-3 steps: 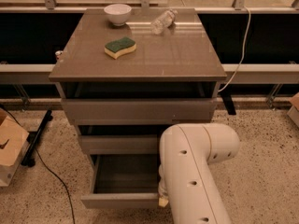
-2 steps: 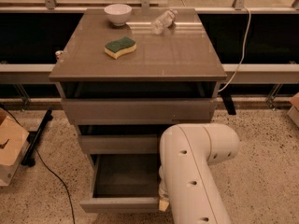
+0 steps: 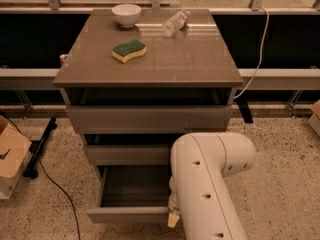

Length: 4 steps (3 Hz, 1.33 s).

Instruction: Open bottom drawer

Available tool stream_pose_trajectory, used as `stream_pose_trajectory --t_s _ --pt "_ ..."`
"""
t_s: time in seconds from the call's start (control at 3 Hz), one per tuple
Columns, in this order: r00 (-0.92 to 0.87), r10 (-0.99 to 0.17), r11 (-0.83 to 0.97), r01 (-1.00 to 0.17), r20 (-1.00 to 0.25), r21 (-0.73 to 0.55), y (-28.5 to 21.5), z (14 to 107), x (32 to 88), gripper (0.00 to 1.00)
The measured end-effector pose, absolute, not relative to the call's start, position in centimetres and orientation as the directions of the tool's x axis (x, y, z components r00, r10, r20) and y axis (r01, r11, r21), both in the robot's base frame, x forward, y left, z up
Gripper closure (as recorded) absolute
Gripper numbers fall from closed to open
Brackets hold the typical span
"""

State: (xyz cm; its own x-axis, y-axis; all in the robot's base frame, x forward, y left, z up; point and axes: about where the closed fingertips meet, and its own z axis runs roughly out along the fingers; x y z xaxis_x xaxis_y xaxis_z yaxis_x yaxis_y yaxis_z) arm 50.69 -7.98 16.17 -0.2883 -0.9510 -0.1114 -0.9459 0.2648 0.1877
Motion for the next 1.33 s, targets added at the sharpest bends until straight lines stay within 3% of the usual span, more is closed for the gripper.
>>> stream_pose_trajectory --t_s 1.0,1.33 --pt "-0.523 -0.84 0.426 -0.799 -0.142 0.424 -10.4 12.7 41.6 0.0" --pt "-0.523 -0.84 0.426 -0.799 -0.142 0.424 -10.0 13.4 41.8 0.0"
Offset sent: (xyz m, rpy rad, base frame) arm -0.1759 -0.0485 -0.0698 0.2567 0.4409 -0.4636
